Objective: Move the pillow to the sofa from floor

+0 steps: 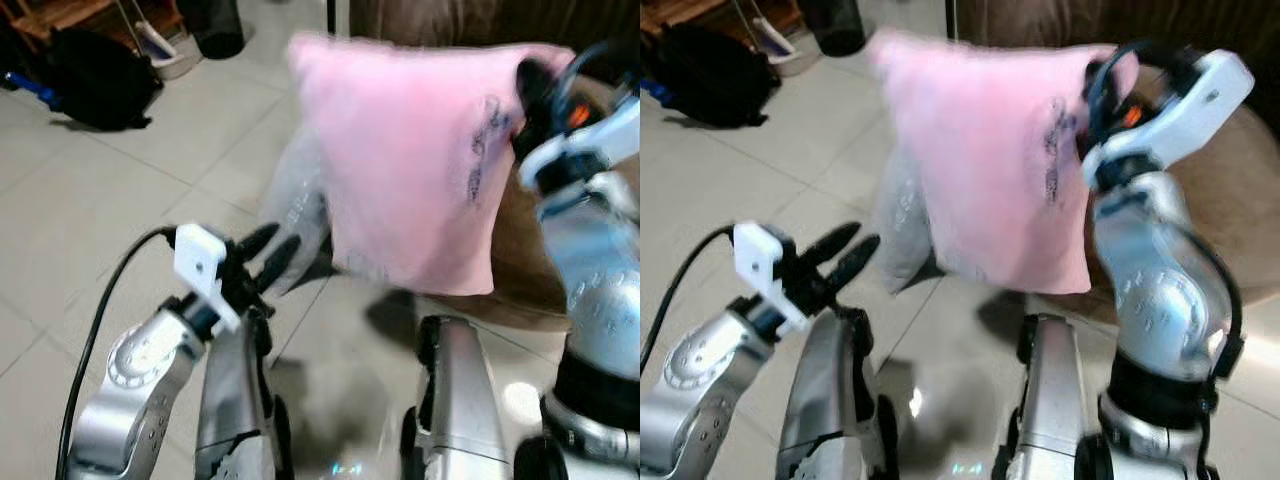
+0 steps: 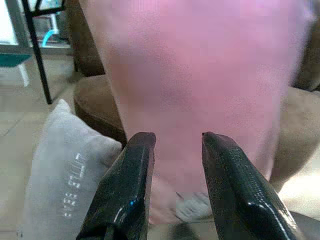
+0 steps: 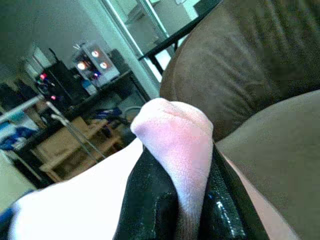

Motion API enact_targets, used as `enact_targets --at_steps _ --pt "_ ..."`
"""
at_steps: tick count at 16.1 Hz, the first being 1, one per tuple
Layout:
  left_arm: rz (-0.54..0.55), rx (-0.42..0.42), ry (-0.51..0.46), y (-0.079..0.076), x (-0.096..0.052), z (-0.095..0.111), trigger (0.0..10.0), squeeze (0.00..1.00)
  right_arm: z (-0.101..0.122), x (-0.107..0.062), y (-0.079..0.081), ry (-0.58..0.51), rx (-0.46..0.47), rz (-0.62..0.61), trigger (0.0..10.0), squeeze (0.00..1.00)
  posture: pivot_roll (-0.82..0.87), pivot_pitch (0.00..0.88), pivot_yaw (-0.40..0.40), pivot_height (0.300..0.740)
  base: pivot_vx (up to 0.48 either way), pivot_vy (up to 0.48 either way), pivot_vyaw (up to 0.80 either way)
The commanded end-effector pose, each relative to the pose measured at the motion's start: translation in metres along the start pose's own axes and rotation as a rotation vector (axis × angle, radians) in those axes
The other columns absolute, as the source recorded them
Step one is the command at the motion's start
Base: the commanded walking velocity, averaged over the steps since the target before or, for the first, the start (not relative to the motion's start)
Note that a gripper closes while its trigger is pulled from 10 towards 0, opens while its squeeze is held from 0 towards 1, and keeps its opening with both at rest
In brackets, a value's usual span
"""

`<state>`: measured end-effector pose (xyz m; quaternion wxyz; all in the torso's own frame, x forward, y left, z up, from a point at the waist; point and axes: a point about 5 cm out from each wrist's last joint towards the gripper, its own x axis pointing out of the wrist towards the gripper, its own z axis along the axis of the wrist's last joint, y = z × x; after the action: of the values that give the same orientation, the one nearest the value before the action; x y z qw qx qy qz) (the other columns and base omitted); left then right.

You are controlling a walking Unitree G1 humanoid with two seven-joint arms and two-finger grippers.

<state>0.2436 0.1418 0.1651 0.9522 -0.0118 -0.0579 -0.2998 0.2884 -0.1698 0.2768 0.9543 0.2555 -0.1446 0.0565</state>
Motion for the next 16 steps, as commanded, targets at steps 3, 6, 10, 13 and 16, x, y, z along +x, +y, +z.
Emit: enact_targets --at_steps 3,6,10,13,16 --pt "0.100 0.017 -0.011 0.003 -0.001 0.008 10.0 0.00 -0.015 -0.016 0.009 0.012 -0.111 0.007 10.0 0.00 0.01 0.045 0.020 0.501 0.000 0.000 0.00" --pt "0.099 0.009 0.039 -0.005 0.004 0.011 10.0 0.00 -0.011 -0.018 0.011 -0.015 -0.096 -0.001 10.0 0.00 0.02 0.034 0.012 0.531 0.000 0.000 0.00" --pt "0.112 0.048 0.082 -0.007 0.009 0.013 10.0 0.00 0.013 -0.005 0.007 -0.114 -0.102 -0.040 10.0 0.00 0.02 0.069 0.022 0.566 0.000 0.000 0.00" --pt "0.189 0.121 0.095 0.002 0.013 0.010 10.0 0.00 0.016 -0.009 -0.001 -0.113 -0.135 -0.096 10.0 0.00 0.01 0.067 0.026 0.596 0.000 0.000 0.00" --pt "0.207 0.121 0.070 0.005 0.017 0.016 10.0 0.00 0.013 -0.006 -0.007 -0.093 -0.133 -0.132 10.0 0.00 0.02 0.072 0.010 0.626 0.000 0.000 0.00"
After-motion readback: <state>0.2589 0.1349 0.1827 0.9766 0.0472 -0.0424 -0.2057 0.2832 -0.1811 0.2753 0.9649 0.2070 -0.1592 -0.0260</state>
